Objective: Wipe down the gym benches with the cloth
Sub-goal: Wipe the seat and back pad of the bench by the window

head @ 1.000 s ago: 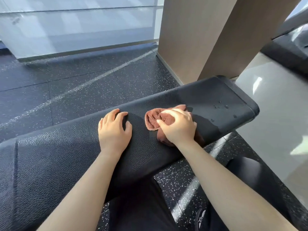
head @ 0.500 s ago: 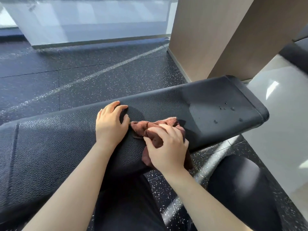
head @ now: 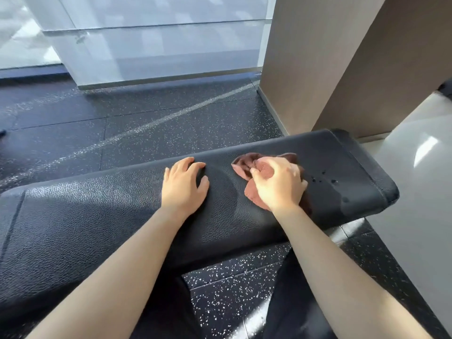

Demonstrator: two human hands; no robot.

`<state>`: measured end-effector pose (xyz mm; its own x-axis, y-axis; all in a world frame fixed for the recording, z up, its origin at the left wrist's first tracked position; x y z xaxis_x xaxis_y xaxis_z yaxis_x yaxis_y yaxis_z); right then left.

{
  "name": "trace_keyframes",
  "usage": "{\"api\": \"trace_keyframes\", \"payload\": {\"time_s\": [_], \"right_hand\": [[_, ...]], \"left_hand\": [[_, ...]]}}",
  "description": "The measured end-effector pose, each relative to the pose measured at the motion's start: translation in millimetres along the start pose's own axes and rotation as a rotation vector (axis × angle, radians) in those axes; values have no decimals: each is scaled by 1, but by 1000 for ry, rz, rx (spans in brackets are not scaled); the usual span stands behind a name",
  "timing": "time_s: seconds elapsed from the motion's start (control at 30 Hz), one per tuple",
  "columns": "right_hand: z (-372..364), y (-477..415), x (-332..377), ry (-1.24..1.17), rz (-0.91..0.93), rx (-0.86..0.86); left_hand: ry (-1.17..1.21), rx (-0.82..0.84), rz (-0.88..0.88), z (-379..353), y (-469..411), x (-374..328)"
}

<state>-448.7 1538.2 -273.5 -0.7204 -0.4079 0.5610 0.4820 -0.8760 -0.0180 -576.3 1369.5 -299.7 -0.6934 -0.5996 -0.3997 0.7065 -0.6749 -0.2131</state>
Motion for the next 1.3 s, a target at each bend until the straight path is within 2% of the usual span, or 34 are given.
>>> {"api": "trace_keyframes", "payload": {"time_s": [0.2, 0.47, 0.57, 0.73, 0.8, 1.0, 1.3], "right_hand": [[-3, 25, -24, -53, 110, -110], [-12, -24, 9, 0, -16, -80], [-11, -20, 7, 29, 19, -33], [6, -11, -13, 128, 163, 197], [9, -10, -17, 179, 214, 225], [-11, -33, -1, 152, 204, 60], [-8, -32, -2, 96, 179, 81]], "left_hand": [[-46, -7, 33, -21, -21, -28], [-68, -27, 29, -21, -22, -28], [-70, -22, 30, -21, -21, -27], [-65, -19, 30, -20, -21, -28], [-63, -17, 33, -21, -20, -26], [-39, 29, 32, -21, -48, -23], [-86, 21, 69, -26, -55, -20]]}}
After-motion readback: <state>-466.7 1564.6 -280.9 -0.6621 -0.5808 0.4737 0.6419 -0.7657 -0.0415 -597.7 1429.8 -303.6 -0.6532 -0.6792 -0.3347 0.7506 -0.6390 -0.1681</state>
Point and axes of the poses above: each hand's wrist, its own y-axis away from the middle knuckle, its own z-axis out of the back of the hand, x = y × z, the point moved 2 cm from there along -y, towards the middle knuckle, and after that the axes turned 9 degrees about -z, right-handed, at the moved point
